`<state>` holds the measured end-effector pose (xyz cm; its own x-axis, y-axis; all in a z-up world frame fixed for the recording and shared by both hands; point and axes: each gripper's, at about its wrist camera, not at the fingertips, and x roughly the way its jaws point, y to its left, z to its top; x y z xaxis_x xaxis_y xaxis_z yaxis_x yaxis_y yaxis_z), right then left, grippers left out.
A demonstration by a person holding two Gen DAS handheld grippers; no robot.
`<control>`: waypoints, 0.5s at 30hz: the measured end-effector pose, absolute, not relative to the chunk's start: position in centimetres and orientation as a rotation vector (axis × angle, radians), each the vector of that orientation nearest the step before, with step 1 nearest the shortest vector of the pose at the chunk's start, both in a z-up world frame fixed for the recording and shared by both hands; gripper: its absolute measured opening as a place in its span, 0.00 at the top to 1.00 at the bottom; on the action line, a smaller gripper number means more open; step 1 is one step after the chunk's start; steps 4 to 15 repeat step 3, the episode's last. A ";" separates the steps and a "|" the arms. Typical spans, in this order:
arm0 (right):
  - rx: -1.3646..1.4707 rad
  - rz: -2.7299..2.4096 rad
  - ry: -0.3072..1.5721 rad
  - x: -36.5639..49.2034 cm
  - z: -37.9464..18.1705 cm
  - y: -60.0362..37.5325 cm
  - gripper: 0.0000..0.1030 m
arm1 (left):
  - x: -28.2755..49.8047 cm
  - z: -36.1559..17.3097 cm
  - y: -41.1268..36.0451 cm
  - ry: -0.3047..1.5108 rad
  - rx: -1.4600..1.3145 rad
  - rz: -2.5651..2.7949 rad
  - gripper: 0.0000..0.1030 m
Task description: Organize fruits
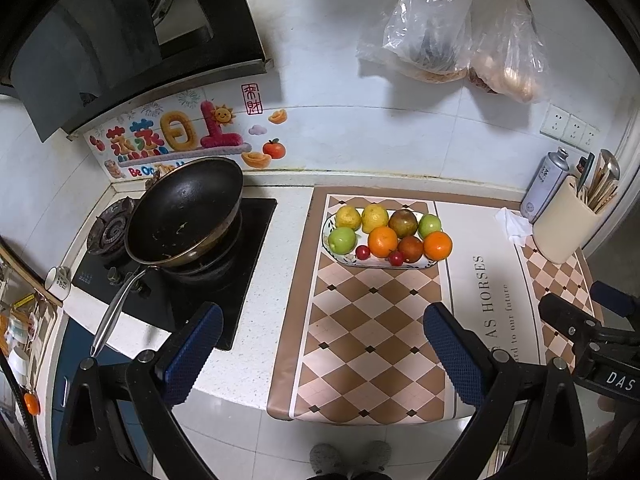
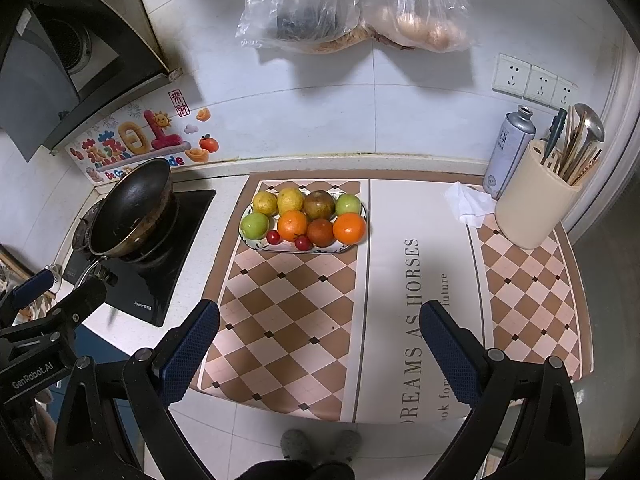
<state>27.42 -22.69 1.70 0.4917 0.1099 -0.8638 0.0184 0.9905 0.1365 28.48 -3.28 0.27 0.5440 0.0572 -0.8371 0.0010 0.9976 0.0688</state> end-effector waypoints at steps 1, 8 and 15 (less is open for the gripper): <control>0.132 0.055 1.056 27.4 1.7 -22.7 0.01 | 28.4 0.2 -3.3 0.996 0.062 0.031 0.00; 0.134 0.055 1.055 27.4 1.7 -22.7 0.01 | 28.4 0.2 -3.3 0.996 0.061 0.028 0.00; 0.134 0.055 1.055 27.4 1.7 -22.7 0.01 | 28.4 0.2 -3.3 0.996 0.061 0.028 0.00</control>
